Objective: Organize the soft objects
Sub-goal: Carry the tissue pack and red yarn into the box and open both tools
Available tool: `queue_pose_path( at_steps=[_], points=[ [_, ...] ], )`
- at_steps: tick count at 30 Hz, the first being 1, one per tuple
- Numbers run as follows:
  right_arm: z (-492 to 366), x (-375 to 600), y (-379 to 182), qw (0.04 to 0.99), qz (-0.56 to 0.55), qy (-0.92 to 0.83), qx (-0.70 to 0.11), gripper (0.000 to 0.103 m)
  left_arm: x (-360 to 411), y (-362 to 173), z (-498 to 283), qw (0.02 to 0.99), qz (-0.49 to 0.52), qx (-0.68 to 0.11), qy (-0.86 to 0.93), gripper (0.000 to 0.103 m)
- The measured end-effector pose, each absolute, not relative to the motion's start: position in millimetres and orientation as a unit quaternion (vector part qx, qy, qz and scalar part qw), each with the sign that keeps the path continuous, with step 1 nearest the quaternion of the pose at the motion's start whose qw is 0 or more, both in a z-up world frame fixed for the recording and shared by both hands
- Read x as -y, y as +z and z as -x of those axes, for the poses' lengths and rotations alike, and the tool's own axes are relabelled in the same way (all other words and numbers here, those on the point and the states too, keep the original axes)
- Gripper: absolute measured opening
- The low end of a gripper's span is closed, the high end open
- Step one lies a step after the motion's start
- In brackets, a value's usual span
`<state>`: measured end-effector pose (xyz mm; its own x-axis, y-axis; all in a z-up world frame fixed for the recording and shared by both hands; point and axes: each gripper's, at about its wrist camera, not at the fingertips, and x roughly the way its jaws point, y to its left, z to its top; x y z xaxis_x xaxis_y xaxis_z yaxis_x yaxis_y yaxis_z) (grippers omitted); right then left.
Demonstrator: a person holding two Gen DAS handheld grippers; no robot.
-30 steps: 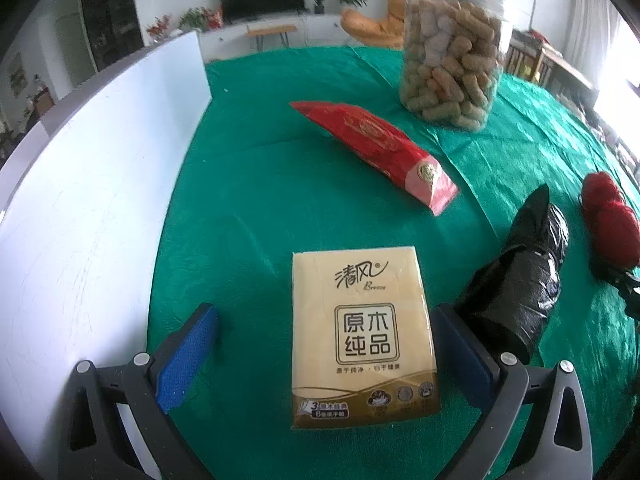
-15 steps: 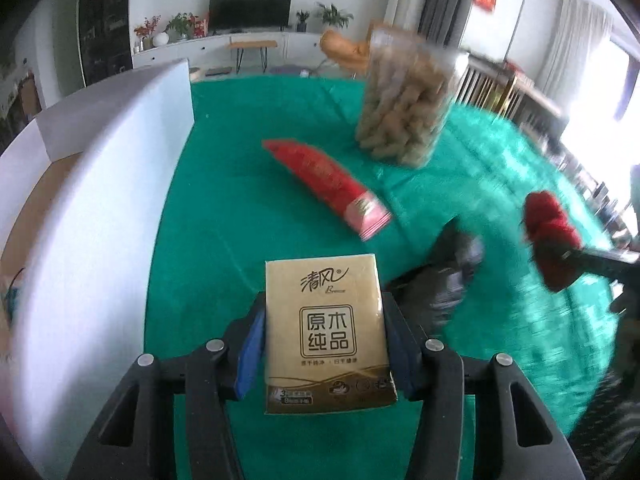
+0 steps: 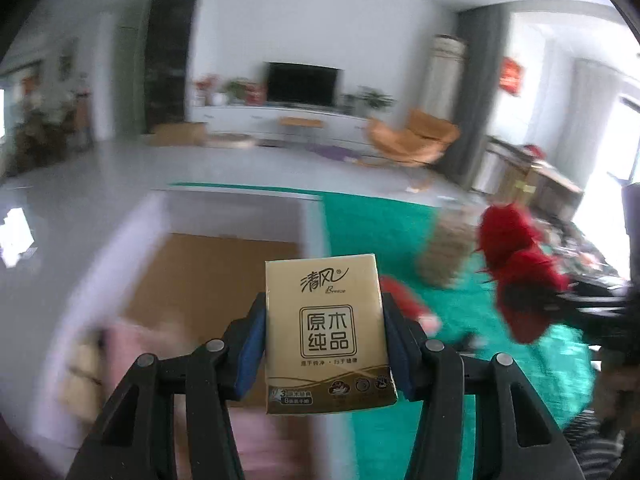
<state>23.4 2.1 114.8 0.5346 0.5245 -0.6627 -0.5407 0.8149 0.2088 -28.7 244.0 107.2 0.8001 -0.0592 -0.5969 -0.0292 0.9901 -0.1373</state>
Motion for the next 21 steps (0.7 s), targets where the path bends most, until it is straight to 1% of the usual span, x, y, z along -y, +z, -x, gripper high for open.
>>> queue_pose_path(
  at_steps=[4,5,6,7,8,9,11,14,18,21],
  points=[
    [-14.5,-90.7,131.9,0.847,0.025,0.386,-0.365,0.050,-320.4,100.4,49.3,0.936,0.107,-0.327,0.073,0.053],
    [-12.4,-110.9,132.7,0.840,0.029,0.401,-0.364,0.050,-334.1,95.9,53.9,0.931,0.109,-0.333,0.100,0.055],
    [-11.0,-128.5,131.2,0.834,0.032,0.414,-0.365,0.052,-343.0,90.1,56.8,0.925,0.109,-0.341,0.123,0.064],
    [-10.3,-146.7,128.1,0.827,0.034,0.427,-0.365,0.059,-356.4,80.2,58.0,0.912,0.111,-0.361,0.159,0.075],
    [-9.8,-161.4,123.4,0.821,0.031,0.438,-0.366,0.065,-363.4,72.2,57.4,0.903,0.113,-0.374,0.177,0.097],
    [-10.3,-173.4,117.7,0.814,0.032,0.445,-0.372,0.075,-371.8,64.2,55.2,0.893,0.118,-0.389,0.193,0.103],
    [-10.4,-188.1,105.4,0.809,0.042,0.440,-0.387,0.075,-382.3,47.9,56.1,0.880,0.136,-0.407,0.204,0.103],
    [-7.9,-177.4,94.3,0.825,0.053,0.421,-0.373,0.075,-381.9,41.8,62.8,0.884,0.153,-0.393,0.199,0.103],
    [-28.7,-130.0,78.2,0.855,0.060,0.366,-0.364,0.075,-376.5,41.5,59.0,0.893,0.167,-0.369,0.197,0.103],
    [-49.6,-85.4,56.8,0.873,0.045,0.305,-0.377,0.075,-366.5,45.7,55.2,0.900,0.176,-0.354,0.182,0.103]
  ],
)
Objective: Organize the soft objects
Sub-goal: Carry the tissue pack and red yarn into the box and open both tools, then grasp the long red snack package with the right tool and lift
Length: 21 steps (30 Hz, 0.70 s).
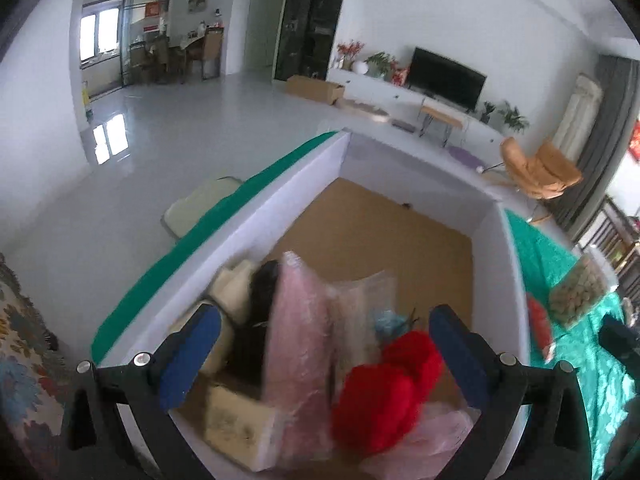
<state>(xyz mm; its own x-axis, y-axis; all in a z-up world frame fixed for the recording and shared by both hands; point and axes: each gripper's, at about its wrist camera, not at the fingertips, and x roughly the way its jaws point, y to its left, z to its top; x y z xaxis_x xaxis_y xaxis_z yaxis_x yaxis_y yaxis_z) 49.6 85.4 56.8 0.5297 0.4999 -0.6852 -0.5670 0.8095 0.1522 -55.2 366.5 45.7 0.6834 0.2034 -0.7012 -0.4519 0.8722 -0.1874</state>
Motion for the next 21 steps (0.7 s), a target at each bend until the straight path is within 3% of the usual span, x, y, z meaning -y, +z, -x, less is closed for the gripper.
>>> queue_pose_path(
  at_steps=[13,21],
  points=[
    [-109.2,135.3,-27.1,0.892,-0.036,0.031,-0.450,0.075,-298.1,68.8,26.3,0.926,0.139,-0.336,0.098,0.103],
    [-122.0,151.5,-18.2,0.887,-0.053,0.073,-0.452,0.075,-278.7,75.2,23.7,0.929,0.144,-0.333,0.076,0.103]
  ],
)
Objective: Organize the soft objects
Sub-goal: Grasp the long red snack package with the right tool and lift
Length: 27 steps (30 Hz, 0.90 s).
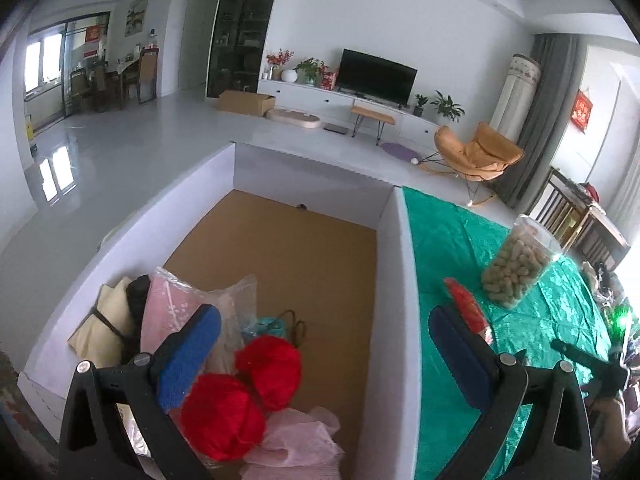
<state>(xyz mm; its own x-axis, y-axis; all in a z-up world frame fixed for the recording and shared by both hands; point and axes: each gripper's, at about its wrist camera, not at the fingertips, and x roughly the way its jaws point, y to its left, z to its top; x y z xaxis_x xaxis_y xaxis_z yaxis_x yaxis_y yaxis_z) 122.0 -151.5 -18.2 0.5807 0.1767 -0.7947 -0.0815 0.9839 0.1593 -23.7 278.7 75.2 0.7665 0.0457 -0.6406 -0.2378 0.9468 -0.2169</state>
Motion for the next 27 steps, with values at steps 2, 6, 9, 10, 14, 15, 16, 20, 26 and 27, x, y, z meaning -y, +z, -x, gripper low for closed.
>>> queue_pose_path(
  at_steps=[2,6,9,10,14,15,16,20,26,27],
  points=[
    [-130.8,128.4,-10.6,0.883,-0.052,0.123,-0.450,0.075,-274.7,78.6,28.1,0.931,0.141,-0.328,0.071,0.103],
    [-141.4,63.9,-10.4,0.860,0.016,0.200,-0.469,0.075,-267.3,81.8,34.3,0.935,0.129,-0.325,0.065,0.103],
    [-155.8,9.5,-29.0,0.832,0.100,0.218,-0.500,0.075,-261.3,84.5,37.1,0.935,0.125,-0.326,0.056,0.103],
    [-162.7,-5.3,-37.3,0.823,0.123,0.215,-0.510,0.074,-258.9,84.9,38.4,0.936,0.125,-0.326,0.052,0.103],
    [-190.8,-32.1,-69.0,0.787,0.132,0.207,-0.566,0.055,-247.2,84.3,45.7,0.937,0.111,-0.329,0.036,0.103],
    [-194.4,-32.9,-75.4,0.779,0.134,0.200,-0.579,0.040,-245.0,84.0,47.4,0.938,0.105,-0.329,0.034,0.103],
    [-194.9,-31.7,-73.1,0.787,0.131,0.198,-0.569,0.031,-242.5,83.5,48.9,0.938,0.098,-0.330,0.034,0.103],
    [-188.4,-15.7,-69.2,0.796,0.130,0.184,-0.562,0.026,-236.3,79.1,50.1,0.937,0.089,-0.337,0.029,0.103],
    [-157.5,46.0,-30.2,0.837,0.068,0.171,-0.516,0.026,-218.3,75.0,42.8,0.930,0.118,-0.349,-0.007,0.103],
    [-152.8,58.3,-25.4,0.839,0.058,0.168,-0.514,0.026,-211.6,75.7,41.4,0.929,0.116,-0.350,-0.017,0.103]
  ],
)
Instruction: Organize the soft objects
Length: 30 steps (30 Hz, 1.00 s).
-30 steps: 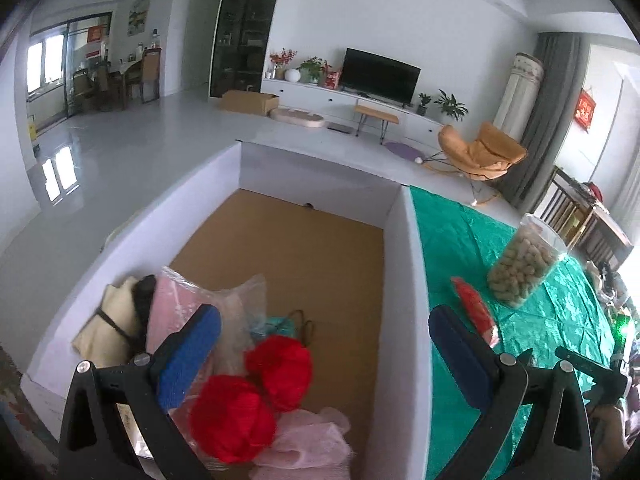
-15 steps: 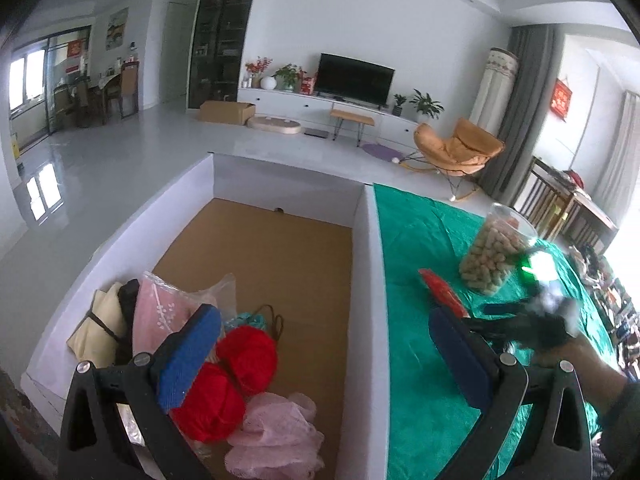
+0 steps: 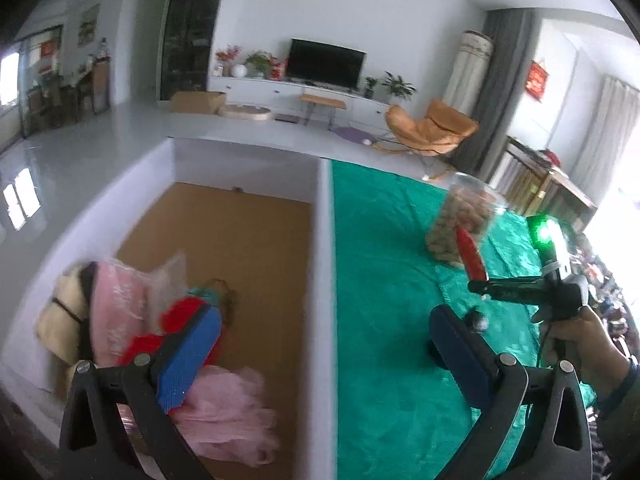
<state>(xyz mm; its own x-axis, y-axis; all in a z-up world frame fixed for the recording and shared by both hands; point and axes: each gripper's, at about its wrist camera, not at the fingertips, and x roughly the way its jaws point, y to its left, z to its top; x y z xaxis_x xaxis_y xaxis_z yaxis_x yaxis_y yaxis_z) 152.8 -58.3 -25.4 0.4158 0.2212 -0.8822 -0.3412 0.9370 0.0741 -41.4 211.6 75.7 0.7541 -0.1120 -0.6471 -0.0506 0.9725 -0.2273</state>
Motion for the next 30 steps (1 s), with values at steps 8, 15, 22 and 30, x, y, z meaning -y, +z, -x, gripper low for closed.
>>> queue_pose_path(
  at_steps=[8,15,22,30],
  points=[
    [-114.5,150.0,-20.9,0.836,0.015,0.122,-0.535,0.026,-148.5,81.5,34.5,0.927,0.076,-0.357,-0.082,0.103],
    [-90.9,179.0,-47.8,0.848,0.016,0.091,-0.521,0.030,-108.0,72.0,30.7,0.915,0.061,-0.382,-0.115,0.103],
    [-70.7,197.9,-59.2,0.889,-0.056,0.122,-0.437,0.079,-71.9,56.7,21.7,0.890,0.000,-0.429,-0.154,0.103],
    [-67.6,218.7,-63.0,0.893,-0.117,0.142,-0.411,0.079,-0.4,15.9,-6.9,0.831,-0.158,-0.489,-0.212,0.103]
  ],
)
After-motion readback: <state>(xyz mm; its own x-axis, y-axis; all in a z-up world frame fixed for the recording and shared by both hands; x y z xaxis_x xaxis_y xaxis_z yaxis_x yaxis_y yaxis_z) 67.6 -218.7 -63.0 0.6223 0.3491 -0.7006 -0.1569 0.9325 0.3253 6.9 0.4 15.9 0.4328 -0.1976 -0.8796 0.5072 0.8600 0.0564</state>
